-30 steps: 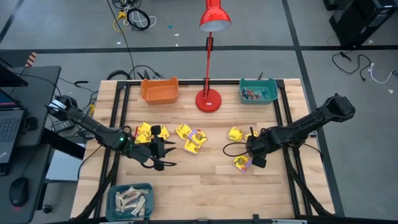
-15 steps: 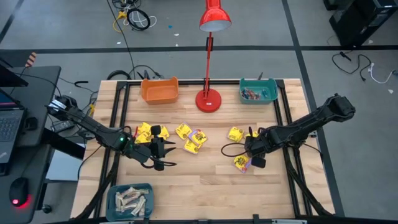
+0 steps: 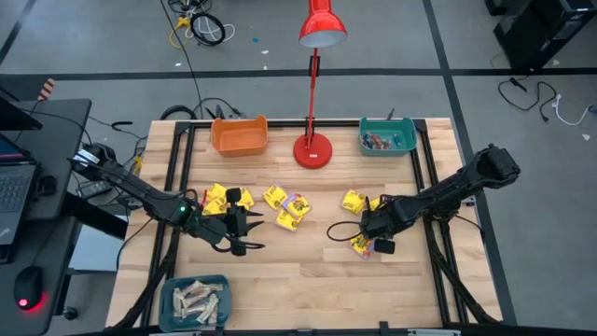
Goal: Sort candy
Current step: Put the small blue candy into the green bin
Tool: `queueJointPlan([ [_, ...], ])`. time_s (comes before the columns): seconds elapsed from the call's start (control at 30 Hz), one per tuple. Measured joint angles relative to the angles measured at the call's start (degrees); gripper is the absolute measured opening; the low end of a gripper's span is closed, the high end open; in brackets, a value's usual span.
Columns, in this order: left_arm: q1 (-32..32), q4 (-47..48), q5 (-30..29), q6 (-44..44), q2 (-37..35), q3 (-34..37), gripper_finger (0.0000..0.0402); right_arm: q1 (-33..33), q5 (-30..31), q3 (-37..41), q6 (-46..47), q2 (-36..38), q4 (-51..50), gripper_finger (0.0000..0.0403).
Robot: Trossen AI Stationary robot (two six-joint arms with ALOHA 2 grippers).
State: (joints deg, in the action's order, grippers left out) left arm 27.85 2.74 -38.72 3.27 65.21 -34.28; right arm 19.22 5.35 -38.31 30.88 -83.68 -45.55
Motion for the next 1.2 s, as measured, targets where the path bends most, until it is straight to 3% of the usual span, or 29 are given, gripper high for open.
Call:
queueJointPlan([
  [0.23, 0.0, 0.0, 0.0, 0.0, 0.0, 0.0, 0.0088, 0.0, -0.3, -0.3, -0.7, -1.1, 0.1, 0.0101],
  [0.5, 0.0, 0.0, 0.0, 0.0, 0.0, 0.0, 0.0088, 0.0, -0.7, -2.5, -0.1, 1.8, -0.6, 0.0024],
  [0.7, 0.0, 0.0, 0.0, 0.0, 0.0, 0.0, 0.0088, 0.0, -0.3, -5.9, 1.7, 2.1, -5.1, 0.0024],
  [0.97, 0.0, 0.0, 0.0, 0.0, 0.0, 0.0, 0.0088, -2.5, 11.7, -17.4, 6.0, 2.1, -15.6, 0.0024],
  [1.1, 0.0, 0.0, 0.0, 0.0, 0.0, 0.0, 0.0088, -7.3, 17.3, -23.6, 6.5, 2.1, -17.7, 0.0025],
  [1.2, 0.0, 0.0, 0.0, 0.0, 0.0, 0.0, 0.0088, -12.1, 18.1, -27.8, 6.3, 2.1, -17.3, 0.0032],
])
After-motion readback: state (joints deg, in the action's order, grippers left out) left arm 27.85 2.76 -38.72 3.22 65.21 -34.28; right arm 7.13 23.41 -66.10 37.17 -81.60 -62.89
